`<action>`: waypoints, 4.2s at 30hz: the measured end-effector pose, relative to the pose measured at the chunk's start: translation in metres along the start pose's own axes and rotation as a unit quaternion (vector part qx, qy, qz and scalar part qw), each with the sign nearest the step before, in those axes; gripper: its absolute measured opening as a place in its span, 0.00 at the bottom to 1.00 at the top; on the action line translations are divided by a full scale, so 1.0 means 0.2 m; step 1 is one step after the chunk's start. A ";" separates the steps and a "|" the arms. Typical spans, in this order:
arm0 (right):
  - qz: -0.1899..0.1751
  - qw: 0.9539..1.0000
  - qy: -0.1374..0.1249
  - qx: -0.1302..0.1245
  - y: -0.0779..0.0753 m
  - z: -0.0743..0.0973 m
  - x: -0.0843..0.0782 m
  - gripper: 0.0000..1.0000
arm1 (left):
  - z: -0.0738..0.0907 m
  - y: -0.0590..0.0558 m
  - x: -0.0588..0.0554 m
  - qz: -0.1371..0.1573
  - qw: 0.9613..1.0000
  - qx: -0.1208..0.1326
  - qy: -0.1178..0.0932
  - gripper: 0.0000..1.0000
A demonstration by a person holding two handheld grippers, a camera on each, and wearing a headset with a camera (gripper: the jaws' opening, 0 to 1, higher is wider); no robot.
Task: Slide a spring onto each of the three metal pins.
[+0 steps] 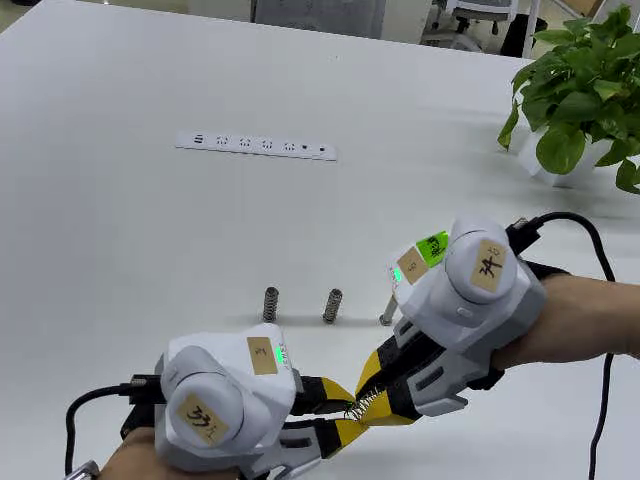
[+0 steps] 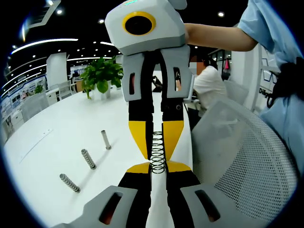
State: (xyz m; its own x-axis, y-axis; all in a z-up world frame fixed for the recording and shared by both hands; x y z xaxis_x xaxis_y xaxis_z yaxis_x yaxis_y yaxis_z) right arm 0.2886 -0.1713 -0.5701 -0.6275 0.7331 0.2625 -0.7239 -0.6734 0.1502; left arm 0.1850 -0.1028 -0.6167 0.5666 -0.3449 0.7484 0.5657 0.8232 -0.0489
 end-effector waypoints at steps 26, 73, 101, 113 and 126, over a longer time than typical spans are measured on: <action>-0.040 0.997 0.029 -0.050 -0.19 -0.01 -0.17 0.12 | 0.14 0.13 -0.23 0.131 0.987 0.097 -0.004 0.41; 0.019 0.979 0.160 -0.126 -0.63 0.13 -0.22 0.12 | 0.21 0.19 -0.39 0.204 0.969 0.138 0.010 1.00; 0.044 0.976 0.187 -0.102 -0.68 0.03 -0.21 0.12 | 0.19 0.18 -0.44 0.226 0.965 0.129 0.014 1.00; 0.049 0.975 0.200 -0.089 -0.70 -0.07 -0.23 0.13 | 0.18 0.19 -0.47 0.236 0.964 0.124 0.021 0.98; 0.054 0.974 0.202 -0.088 -0.72 -0.17 -0.25 0.13 | 0.17 0.22 -0.50 0.243 0.962 0.118 0.026 0.97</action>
State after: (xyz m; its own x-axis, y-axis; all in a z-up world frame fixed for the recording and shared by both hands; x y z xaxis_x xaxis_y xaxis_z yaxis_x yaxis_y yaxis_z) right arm 0.4142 -0.1072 -0.6380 -0.7383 0.6611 -0.1335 -0.6635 -0.7475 -0.0322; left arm 0.1326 -0.0177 -0.6705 0.7629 0.0906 0.6401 0.0766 0.9705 -0.2287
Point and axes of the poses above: the centre of the closed fingertips' face, and the gripper's own axes: z roughly backward along the fingers, y roughly to its left, x roughly out of its top, the point moved 10 cm from there along z, roughly backward along the fingers, and after that the axes turned 15 degrees about y, right-handed, at the moved point
